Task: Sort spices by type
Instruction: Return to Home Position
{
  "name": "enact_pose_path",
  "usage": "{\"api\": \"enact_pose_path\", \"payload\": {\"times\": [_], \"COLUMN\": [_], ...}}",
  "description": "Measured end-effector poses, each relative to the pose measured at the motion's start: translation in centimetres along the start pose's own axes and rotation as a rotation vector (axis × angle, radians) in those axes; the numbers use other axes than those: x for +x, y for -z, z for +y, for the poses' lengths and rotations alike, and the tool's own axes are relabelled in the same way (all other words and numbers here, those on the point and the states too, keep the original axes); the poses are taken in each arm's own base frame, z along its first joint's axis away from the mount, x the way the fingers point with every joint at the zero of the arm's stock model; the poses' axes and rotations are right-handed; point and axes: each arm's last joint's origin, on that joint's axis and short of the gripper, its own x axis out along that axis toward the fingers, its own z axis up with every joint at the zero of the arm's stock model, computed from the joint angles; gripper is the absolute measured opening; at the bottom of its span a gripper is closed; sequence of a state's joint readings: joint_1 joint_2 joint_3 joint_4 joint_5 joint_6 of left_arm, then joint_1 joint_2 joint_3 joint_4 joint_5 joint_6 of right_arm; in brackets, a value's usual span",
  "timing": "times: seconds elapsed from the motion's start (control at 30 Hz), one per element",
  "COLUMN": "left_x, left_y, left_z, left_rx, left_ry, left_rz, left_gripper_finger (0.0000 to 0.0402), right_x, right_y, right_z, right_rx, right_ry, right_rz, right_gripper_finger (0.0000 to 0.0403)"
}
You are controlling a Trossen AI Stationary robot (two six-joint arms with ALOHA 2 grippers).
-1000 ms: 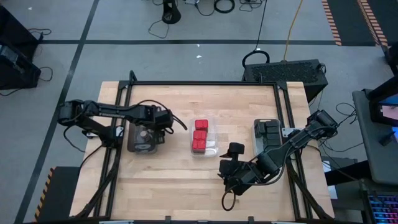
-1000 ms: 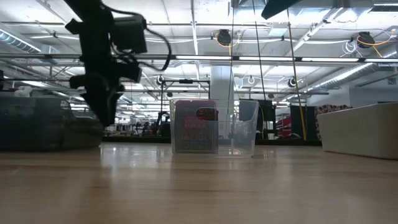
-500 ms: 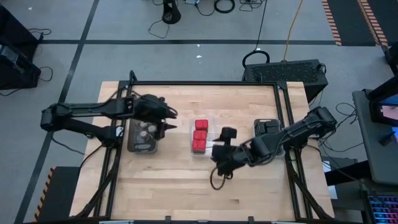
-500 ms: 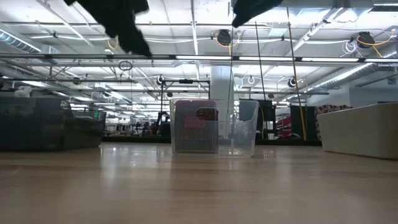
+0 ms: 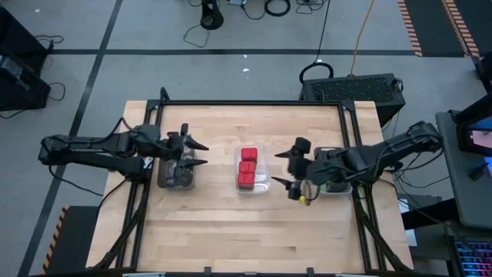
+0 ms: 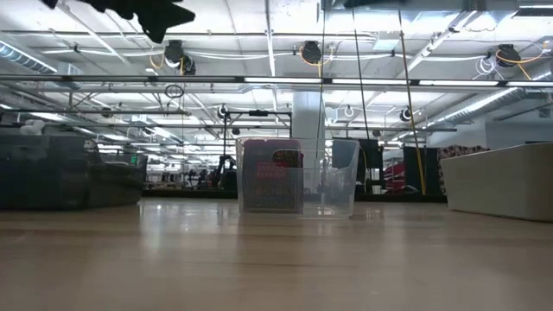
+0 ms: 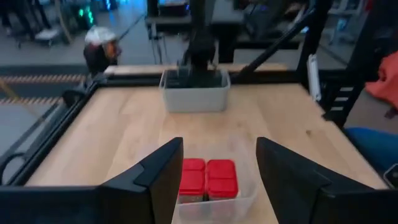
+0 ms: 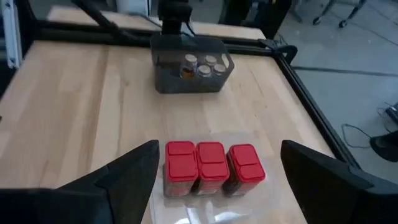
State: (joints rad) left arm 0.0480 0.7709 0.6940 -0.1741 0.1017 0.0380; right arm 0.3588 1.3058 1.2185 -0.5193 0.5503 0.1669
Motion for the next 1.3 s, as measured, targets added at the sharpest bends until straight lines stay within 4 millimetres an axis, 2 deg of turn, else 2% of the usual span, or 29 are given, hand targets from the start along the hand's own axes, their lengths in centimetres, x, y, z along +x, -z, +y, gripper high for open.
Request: {"api": "enact_pose_path", "payload": {"times": [0.13, 0.23, 0.37, 0.47, 0.5, 0.73, 1.07, 1.3], "left_x": [-0.2, 0.0, 0.2, 0.5, 0.6, 0.8, -1.2, -1.7], "left_y": [1.5, 2.8, 4.2, 5.3, 5.7, 9.1, 10.3, 12.0], "left_z": [-0.2, -0.2, -0.2, -0.2, -0.2, -0.3, -0.5, -0.4], "left_rx": [0.01, 0.007, 0.006, 0.004, 0.001, -0.046, -0.034, -0.043], "left_ry": [0.0, -0.001, -0.001, -0.003, -0.003, -0.001, -0.004, -0.088], "left_rz": [-0.093, -0.115, -0.112, -0.097, -0.104, -0.127, -0.232, -0.239], "left_gripper_finger": [0.0207, 0.0207, 0.0207, 0.0207, 0.0207, 0.0207, 0.0207, 0.0207], "right_x": [-0.6, -0.6, -0.1, 0.4, 0.6, 1.4, -0.3, -0.1], "right_y": [4.0, 7.1, 10.7, 12.7, 13.4, 16.0, 19.5, 23.5], "right_z": [-1.1, -1.8, -2.7, -3.2, -3.3, -4.5, -7.2, -7.8], "right_rx": [0.082, 0.152, 0.232, 0.264, 0.265, 0.24, 0.257, 0.276], "right_ry": [-0.026, -0.066, -0.082, -0.094, -0.1, -0.107, -0.122, -0.098], "right_rz": [-0.126, -0.233, -0.318, -0.322, -0.315, -0.314, -0.379, -0.319], "right_gripper_finger": [0.0301, 0.0257, 0.0145, 0.004, 0.002, 0.0002, 0.0001, 0.0]}}
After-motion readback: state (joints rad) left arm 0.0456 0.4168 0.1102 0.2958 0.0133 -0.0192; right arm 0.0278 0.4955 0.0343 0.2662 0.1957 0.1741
